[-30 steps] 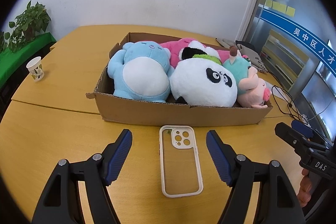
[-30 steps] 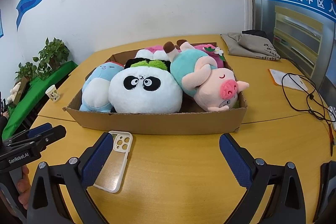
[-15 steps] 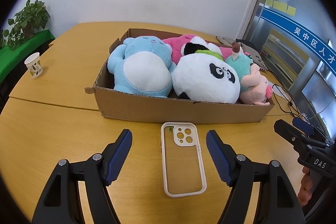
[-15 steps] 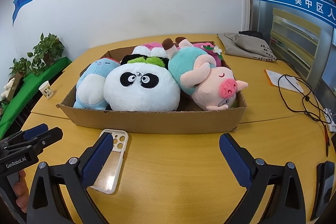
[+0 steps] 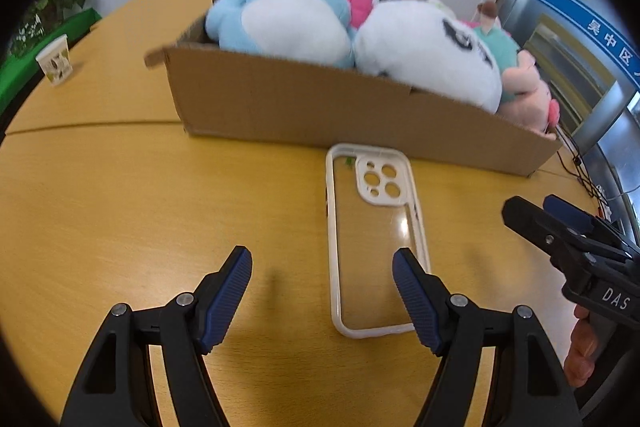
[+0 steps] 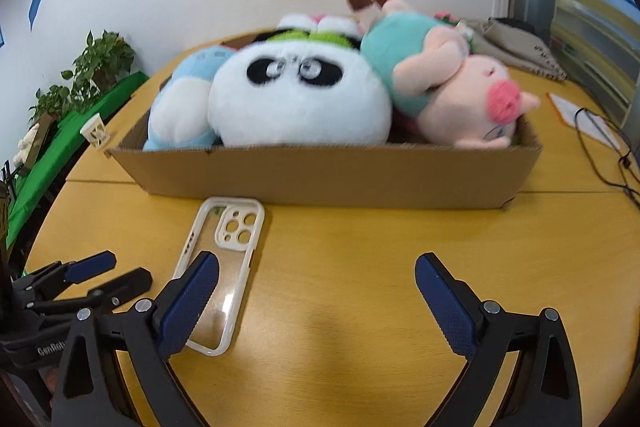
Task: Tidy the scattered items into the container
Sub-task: 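Move both grippers down to the clear phone case on the table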
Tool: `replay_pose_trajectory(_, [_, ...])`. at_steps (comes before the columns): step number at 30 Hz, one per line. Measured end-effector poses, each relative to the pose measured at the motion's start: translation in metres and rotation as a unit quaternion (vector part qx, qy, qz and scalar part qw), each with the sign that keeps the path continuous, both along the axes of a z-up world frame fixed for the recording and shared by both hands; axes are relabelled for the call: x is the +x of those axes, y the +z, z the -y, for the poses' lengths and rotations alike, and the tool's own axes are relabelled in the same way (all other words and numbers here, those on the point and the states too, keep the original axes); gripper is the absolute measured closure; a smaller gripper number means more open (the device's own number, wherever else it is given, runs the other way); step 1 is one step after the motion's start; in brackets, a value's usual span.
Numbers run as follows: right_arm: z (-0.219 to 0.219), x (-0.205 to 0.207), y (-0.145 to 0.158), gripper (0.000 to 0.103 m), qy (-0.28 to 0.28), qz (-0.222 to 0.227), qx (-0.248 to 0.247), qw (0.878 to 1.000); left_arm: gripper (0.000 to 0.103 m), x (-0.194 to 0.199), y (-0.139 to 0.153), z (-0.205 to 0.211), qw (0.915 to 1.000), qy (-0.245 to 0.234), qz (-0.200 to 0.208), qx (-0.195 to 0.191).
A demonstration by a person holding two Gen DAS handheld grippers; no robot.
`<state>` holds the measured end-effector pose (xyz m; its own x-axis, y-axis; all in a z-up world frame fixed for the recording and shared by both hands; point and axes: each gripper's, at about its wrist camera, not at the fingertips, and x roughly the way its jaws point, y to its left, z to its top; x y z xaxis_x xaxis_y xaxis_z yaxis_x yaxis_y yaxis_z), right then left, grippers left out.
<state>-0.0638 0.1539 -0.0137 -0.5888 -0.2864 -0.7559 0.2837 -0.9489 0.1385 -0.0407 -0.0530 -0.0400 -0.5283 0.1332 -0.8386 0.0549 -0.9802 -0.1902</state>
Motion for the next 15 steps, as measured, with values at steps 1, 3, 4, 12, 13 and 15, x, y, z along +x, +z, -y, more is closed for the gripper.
replay_pose_trajectory(1, [0.004,-0.002,-0.005,0.003,0.004,0.006,0.0,1.0,0.032,-0.002,-0.005,0.0,1.0,0.0,0.007,0.001])
replay_pose_trajectory(3, [0.013,-0.006,-0.015,0.005,0.008,0.014,0.001,1.0,0.036,-0.006,-0.013,-0.001,0.9998,-0.001,0.018,0.002])
replay_pose_trajectory(4, [0.017,-0.008,-0.019,0.006,0.008,0.016,0.004,1.0,0.043,-0.007,-0.018,-0.001,0.9997,-0.002,0.025,0.003])
replay_pose_trajectory(12, [0.039,-0.015,-0.05,0.02,0.021,0.043,0.001,0.999,0.059,-0.007,-0.02,-0.011,0.998,-0.012,0.022,-0.058])
replay_pose_trajectory(13, [0.041,-0.014,-0.053,0.023,0.023,0.048,-0.002,0.999,0.061,-0.006,-0.02,-0.012,0.9978,-0.013,0.02,-0.062])
replay_pose_trajectory(15, [0.044,-0.013,-0.055,0.028,0.028,0.048,-0.002,0.998,0.071,-0.004,-0.02,-0.012,0.9983,-0.015,0.018,-0.053])
